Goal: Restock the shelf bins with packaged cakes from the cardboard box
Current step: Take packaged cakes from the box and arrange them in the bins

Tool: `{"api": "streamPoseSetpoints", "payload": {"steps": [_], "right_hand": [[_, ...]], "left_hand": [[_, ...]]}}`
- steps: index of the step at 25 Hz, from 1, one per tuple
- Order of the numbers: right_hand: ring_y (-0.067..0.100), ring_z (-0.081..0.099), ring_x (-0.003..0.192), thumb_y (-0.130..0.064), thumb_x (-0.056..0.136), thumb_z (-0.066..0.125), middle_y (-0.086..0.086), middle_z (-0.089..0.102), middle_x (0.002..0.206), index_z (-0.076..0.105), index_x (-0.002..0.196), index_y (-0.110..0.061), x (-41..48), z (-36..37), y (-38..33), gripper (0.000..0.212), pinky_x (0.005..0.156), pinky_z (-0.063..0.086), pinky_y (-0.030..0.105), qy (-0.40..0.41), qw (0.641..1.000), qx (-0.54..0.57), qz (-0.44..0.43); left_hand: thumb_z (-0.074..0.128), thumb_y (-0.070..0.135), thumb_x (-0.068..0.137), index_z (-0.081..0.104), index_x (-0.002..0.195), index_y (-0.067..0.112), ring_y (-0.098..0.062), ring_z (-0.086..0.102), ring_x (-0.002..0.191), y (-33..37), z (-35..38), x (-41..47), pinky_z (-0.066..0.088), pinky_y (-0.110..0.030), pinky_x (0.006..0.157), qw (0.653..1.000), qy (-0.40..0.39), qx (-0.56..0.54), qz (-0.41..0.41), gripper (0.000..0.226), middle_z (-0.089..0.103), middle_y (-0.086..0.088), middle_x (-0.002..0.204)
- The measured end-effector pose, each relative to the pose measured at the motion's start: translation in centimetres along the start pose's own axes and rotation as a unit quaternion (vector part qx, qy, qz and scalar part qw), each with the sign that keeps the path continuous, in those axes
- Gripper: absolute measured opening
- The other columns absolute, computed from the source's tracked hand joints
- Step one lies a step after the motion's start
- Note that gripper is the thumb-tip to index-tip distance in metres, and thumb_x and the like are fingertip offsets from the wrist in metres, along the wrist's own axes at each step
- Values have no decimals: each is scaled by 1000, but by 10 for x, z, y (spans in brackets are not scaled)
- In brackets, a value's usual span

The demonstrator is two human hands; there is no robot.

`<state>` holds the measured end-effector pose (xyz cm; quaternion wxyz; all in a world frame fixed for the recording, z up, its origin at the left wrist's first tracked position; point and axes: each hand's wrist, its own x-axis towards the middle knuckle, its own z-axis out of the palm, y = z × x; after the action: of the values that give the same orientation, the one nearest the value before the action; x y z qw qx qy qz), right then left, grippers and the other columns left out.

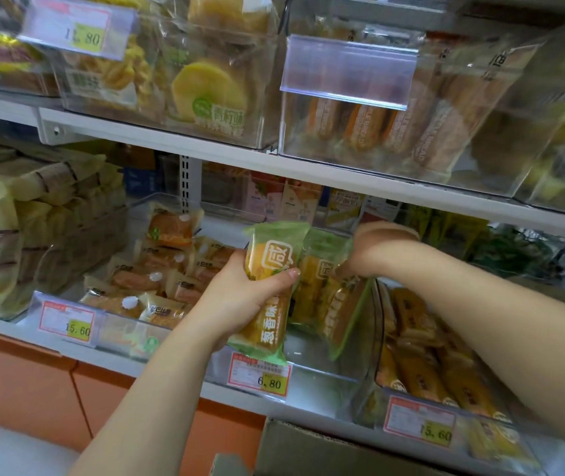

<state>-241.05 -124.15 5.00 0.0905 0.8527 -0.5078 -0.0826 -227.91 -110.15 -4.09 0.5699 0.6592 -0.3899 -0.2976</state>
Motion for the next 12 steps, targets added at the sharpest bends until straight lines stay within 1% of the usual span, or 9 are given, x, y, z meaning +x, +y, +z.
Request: {"api": "streamPoseSetpoints", "payload": {"steps": [2,4,6,8,10,12], "right_hand": [[17,55,70,-57,80,67,2,56,84,58,105,-10,8,12,-6,54,56,45,25,35,999,-30,9],[17,56,76,-52,82,68,2,58,89,60,111,-10,18,23,-6,51,60,46,26,59,998,-9,-22],[18,57,86,-47,82,70,2,59,98,59,116,-12,23,28,0,50,68,45,28,73,995,43,-52],[22,57,104,-48,81,71,5,58,115,53,125,-13,26,32,6,59,77,44,30,87,992,61,-68],[26,50,121,-51,80,71,6,53,133,47,133,-16,30,38,10,68,91,43,34,91,991,60,-77],[26,45,127,-49,79,72,6,49,139,45,136,-21,30,42,12,68,95,40,35,82,988,102,-79]], "left_hand": [[79,63,59,57,117,30,-13,70,94,-1,0,-1,57,-43,88,1000,3,5,2,70,73,8,103],[78,64,58,55,118,30,-13,69,96,-3,-1,-1,57,-43,88,1000,9,13,2,73,71,8,105],[78,63,63,53,120,31,-13,68,97,-5,-2,0,56,-42,89,1000,14,23,5,70,69,9,107],[78,60,68,52,120,31,-12,66,98,-5,-2,0,55,-41,90,999,18,31,9,64,68,10,108],[77,57,71,52,119,31,-11,66,97,-4,-1,0,55,-39,89,999,23,34,9,60,67,11,107],[78,55,71,51,119,30,-12,66,96,-3,-1,0,55,-40,89,999,21,30,10,60,67,10,106]]}}
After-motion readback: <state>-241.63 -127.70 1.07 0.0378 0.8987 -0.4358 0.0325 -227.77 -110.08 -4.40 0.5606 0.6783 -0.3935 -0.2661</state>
